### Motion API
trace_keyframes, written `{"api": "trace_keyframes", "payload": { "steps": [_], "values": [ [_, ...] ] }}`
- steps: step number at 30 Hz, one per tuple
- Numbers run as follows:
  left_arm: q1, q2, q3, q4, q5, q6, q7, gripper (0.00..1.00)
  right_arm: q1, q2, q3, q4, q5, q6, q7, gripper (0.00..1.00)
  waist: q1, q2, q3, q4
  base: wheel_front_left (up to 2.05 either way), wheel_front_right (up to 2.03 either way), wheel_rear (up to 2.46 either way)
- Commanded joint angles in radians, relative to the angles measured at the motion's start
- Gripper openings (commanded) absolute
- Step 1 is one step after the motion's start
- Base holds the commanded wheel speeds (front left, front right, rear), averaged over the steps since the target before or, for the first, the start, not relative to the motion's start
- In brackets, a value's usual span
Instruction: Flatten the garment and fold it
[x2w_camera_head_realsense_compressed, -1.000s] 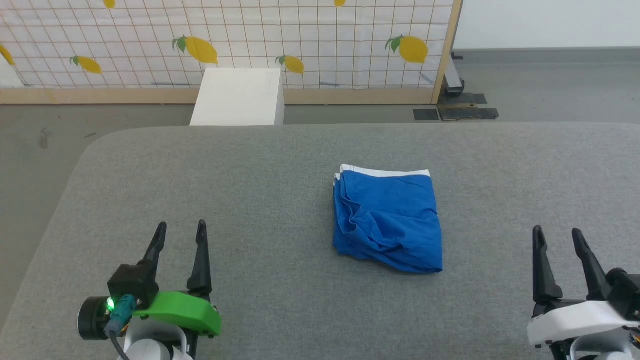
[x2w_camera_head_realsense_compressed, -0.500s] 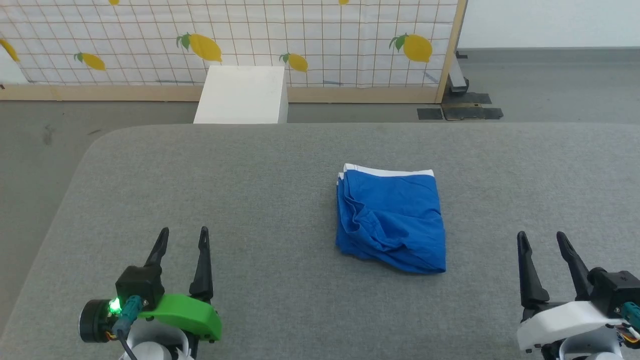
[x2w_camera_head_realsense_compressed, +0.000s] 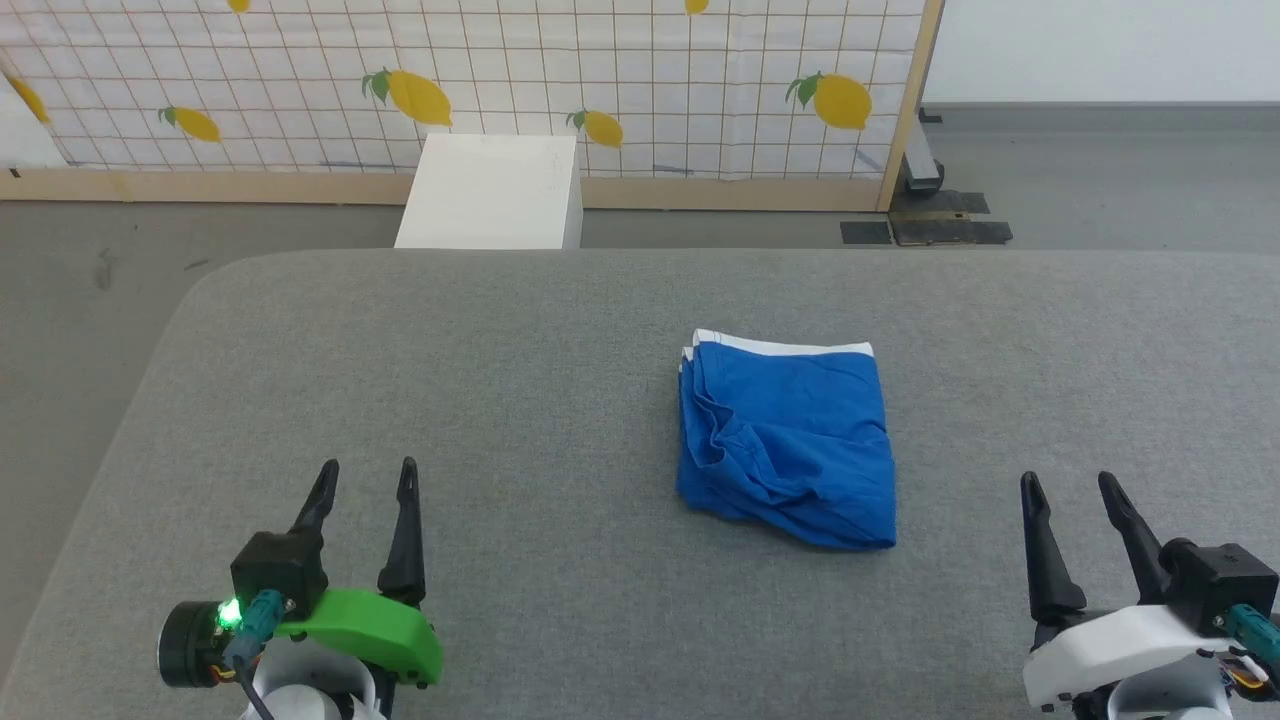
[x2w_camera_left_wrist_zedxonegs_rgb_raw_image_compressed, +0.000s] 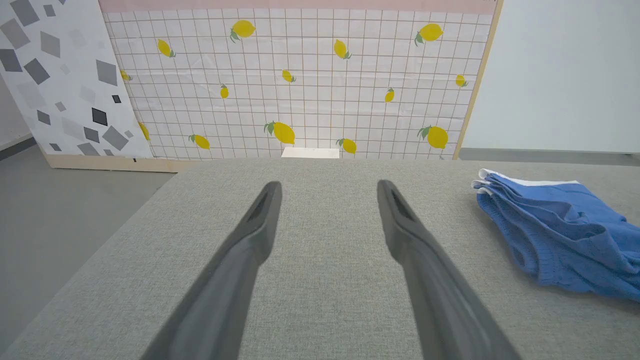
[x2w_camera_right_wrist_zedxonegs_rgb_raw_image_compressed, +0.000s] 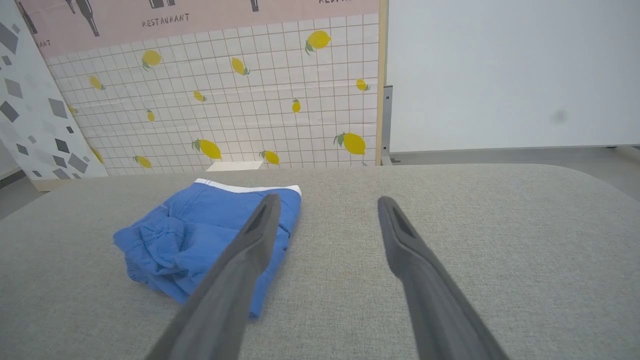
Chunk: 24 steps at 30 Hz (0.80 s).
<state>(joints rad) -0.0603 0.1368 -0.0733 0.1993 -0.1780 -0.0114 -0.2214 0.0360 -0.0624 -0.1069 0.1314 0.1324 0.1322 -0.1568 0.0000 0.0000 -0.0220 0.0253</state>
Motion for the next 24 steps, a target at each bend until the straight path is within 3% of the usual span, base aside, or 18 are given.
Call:
{"api": "trace_keyframes", "payload": {
  "steps": [1,18,24],
  "values": [
    [0.017,0.007,-0.002,0.000,-0.013,0.008,0.000,1.00,-0.001,0.003,0.000,0.004,0.001,-0.002,0.001,1.00,0.0000,0.0000,0.000,0.000,0.00,0.00,0.00],
    [0.015,0.012,-0.014,-0.011,-0.025,0.019,-0.002,1.00,-0.007,0.008,-0.006,-0.001,0.003,-0.002,0.021,1.00,0.0000,0.0000,0.011,-0.003,0.00,0.00,0.00],
    [0.011,0.015,-0.021,-0.021,-0.027,0.020,-0.006,1.00,-0.082,-0.003,-0.006,0.013,0.019,-0.002,0.120,1.00,0.0000,0.0000,0.028,-0.008,0.00,0.00,0.00]
  ]
}}
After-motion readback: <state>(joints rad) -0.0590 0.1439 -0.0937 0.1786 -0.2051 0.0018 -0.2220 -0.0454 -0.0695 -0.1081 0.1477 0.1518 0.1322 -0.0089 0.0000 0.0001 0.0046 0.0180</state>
